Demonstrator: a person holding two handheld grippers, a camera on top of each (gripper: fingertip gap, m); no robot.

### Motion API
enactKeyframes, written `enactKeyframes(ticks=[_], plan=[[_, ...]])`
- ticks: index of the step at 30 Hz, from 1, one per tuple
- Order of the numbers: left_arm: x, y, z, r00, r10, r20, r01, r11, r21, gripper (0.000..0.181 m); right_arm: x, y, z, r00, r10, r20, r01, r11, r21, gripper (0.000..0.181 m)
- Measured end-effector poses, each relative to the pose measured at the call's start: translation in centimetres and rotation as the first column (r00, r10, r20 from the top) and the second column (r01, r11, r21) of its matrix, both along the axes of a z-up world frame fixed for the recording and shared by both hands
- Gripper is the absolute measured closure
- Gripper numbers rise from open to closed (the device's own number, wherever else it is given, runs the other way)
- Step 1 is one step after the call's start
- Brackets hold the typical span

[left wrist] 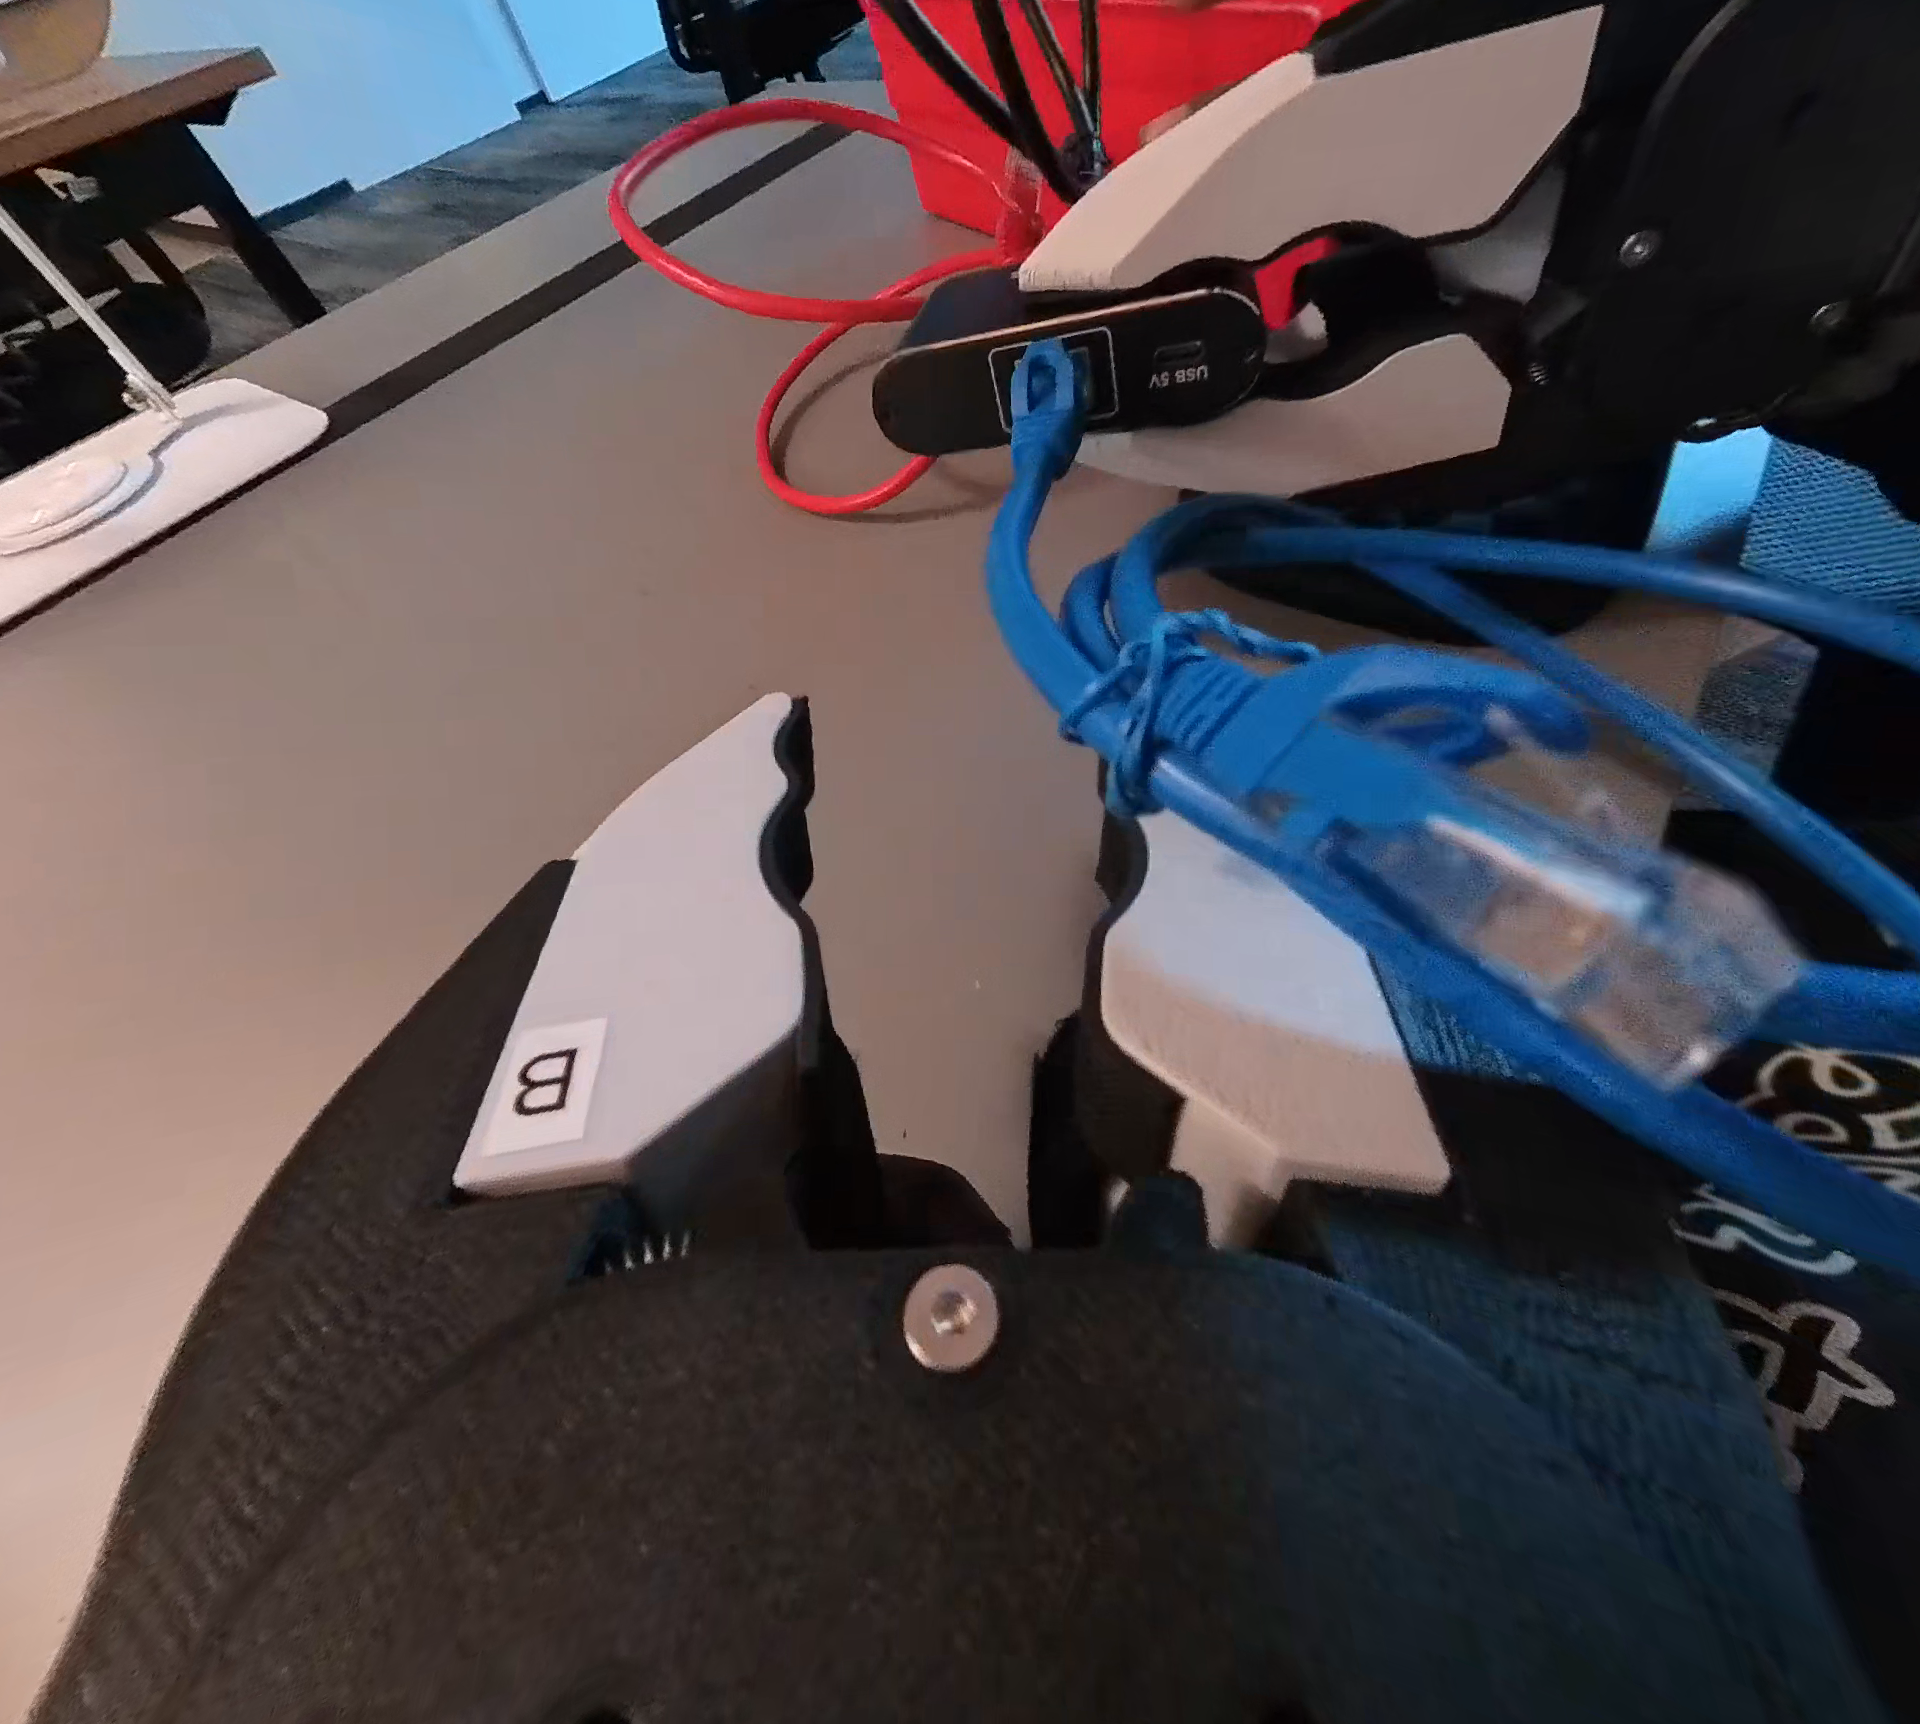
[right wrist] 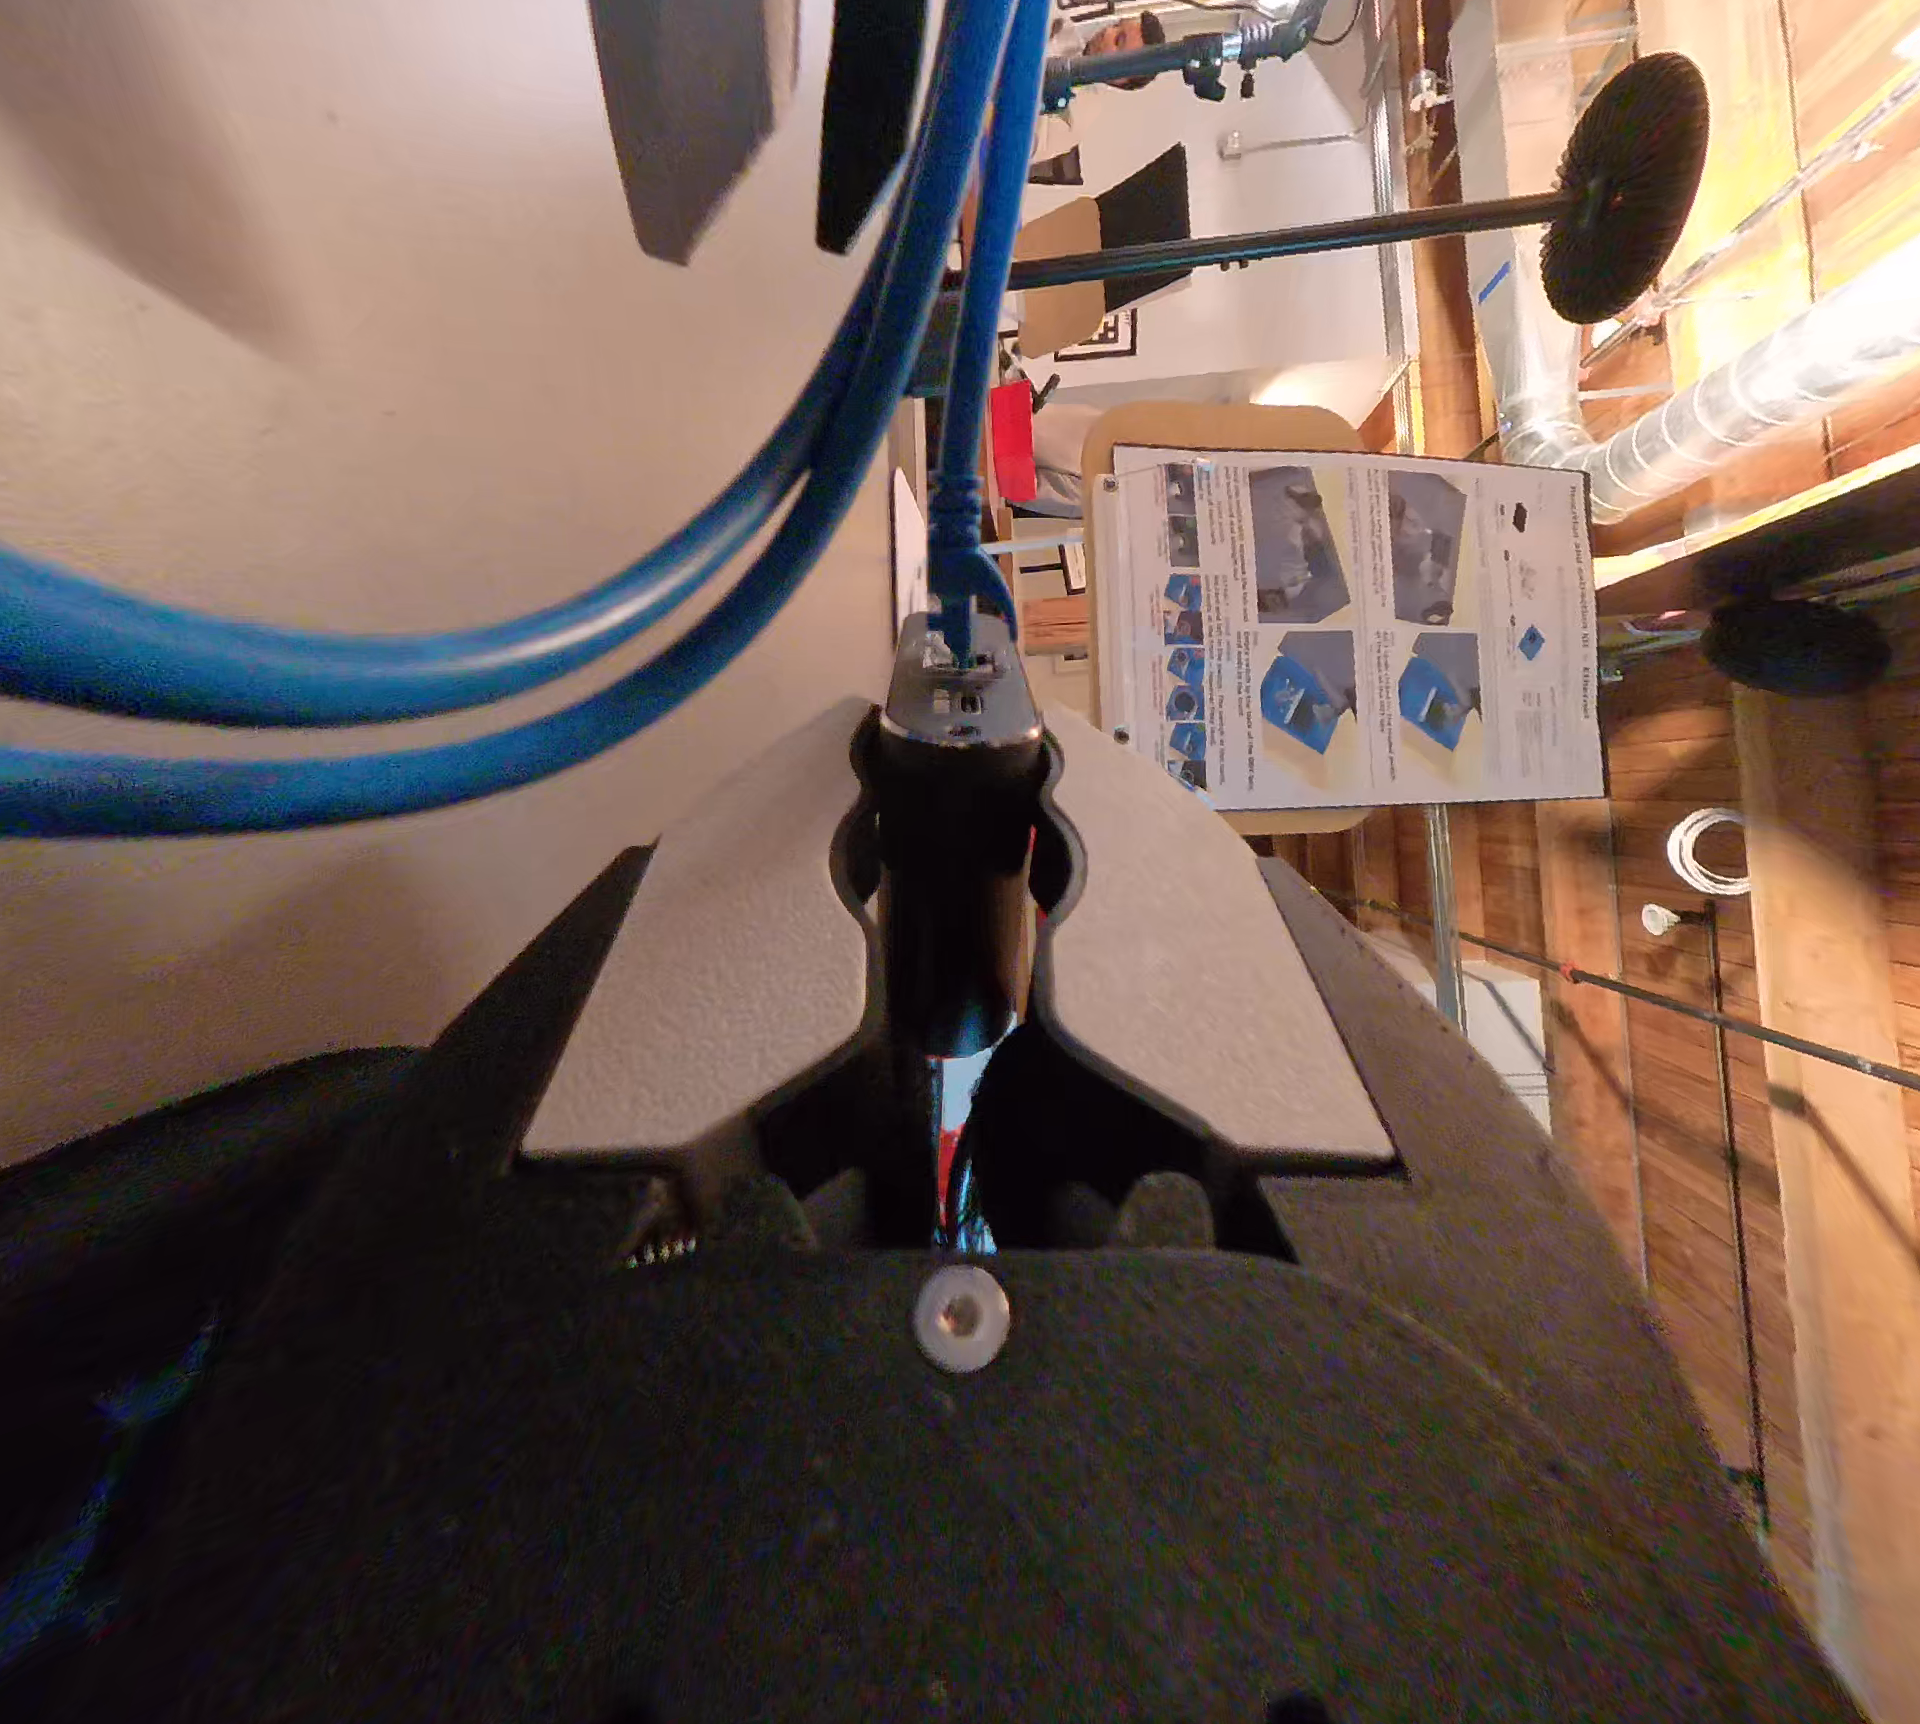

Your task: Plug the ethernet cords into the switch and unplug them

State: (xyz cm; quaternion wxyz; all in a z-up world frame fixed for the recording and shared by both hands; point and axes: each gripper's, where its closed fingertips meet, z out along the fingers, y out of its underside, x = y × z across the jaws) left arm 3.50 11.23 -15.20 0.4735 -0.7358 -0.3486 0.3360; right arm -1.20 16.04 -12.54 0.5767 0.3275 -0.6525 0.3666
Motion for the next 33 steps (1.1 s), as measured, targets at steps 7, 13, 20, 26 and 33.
enactKeyframes(ticks=[7,13,20,26,33], plan=[[0.0,-0.2,0.3,1.000,0.001,-0.017,-0.001,1.000,0.014,0.129,-0.4,0.0,1.2,1.000,-0.006,-0.019,0.006,1.000,-0.023,0.158],[0.1,-4.1,6.2,0.952,0.120,-0.283,-0.037,0.958,0.283,0.129,-1.2,0.2,3.8,0.998,-0.026,-0.056,0.022,0.997,-0.078,0.158],[1.4,-12.7,10.5,0.787,0.430,-0.443,-0.122,0.812,0.571,0.129,-2.4,1.7,9.1,0.992,-0.066,-0.109,0.043,0.979,-0.200,0.158],[1.2,-14.7,9.8,0.771,0.493,-0.404,-0.153,0.759,0.633,0.129,-4.2,6.5,17.9,0.993,-0.105,-0.061,0.063,0.872,-0.485,0.157],[0.8,-13.9,9.2,0.797,0.461,-0.391,-0.149,0.777,0.612,0.130,-9.0,16.3,21.5,0.959,-0.094,0.266,0.266,0.615,-0.742,0.157]])
